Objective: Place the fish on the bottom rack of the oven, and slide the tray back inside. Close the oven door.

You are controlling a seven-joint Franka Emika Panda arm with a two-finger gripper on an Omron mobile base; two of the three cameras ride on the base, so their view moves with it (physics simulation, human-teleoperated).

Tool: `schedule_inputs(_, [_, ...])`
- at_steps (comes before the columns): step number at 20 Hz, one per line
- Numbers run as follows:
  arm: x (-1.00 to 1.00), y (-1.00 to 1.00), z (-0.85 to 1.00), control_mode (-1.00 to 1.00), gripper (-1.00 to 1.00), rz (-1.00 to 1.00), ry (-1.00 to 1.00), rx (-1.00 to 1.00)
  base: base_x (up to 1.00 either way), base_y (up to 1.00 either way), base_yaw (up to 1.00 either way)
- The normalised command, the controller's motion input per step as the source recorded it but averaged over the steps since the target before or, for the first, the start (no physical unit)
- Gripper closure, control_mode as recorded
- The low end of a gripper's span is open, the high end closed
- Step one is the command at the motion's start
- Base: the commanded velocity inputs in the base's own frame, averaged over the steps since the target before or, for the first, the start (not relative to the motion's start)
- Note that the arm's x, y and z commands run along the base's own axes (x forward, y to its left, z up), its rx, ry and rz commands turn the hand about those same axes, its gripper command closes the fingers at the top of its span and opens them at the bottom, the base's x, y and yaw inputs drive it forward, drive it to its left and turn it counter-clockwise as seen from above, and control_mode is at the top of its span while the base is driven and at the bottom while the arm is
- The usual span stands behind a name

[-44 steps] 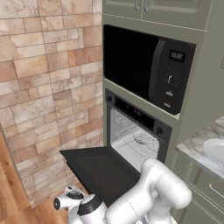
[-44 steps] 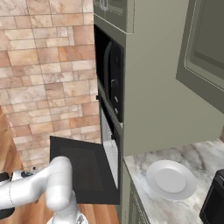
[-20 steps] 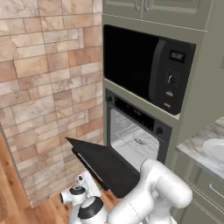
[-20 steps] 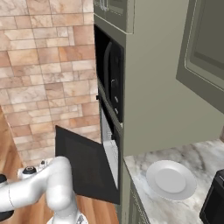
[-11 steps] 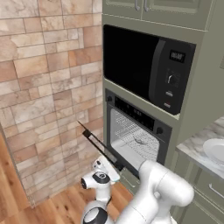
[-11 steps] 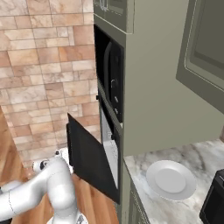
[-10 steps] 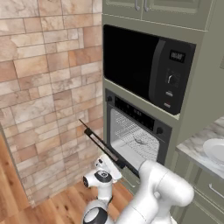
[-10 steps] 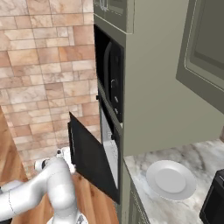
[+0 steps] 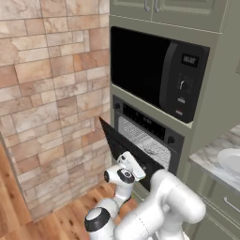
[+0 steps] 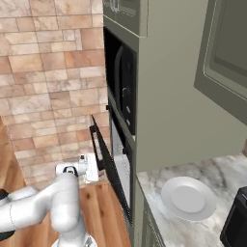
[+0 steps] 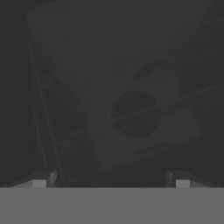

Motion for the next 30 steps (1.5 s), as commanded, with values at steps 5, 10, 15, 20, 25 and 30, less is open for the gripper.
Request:
schedule_inputs(5, [0.55, -1.0, 0.67, -1.0, -1.0, 0.0, 0.23, 0.1, 0.0, 0.0, 0.0])
schedule_inputs(10, [0.77, -1.0, 0.54, -1.0, -1.0, 0.0, 0.23, 0.11, 0.0, 0.0, 0.0])
schedule_inputs(15, [1.0, -1.0, 0.08, -1.0, -1.0, 0.0, 0.16, 0.1, 0.0, 0.0, 0.0])
schedule_inputs(20, [0.59, -0.71, -0.22, -1.0, -1.0, 0.02, 0.02, 0.03, 0.0, 0.0, 0.0])
schedule_inputs(25, [0.0, 0.0, 0.0, -1.0, -1.0, 0.0, 0.0, 0.0, 0.0, 0.0, 0.0])
schedule_inputs(30, [0.0, -0.01, 0.0, -1.0, -1.0, 0.0, 0.0, 0.0, 0.0, 0.0, 0.0])
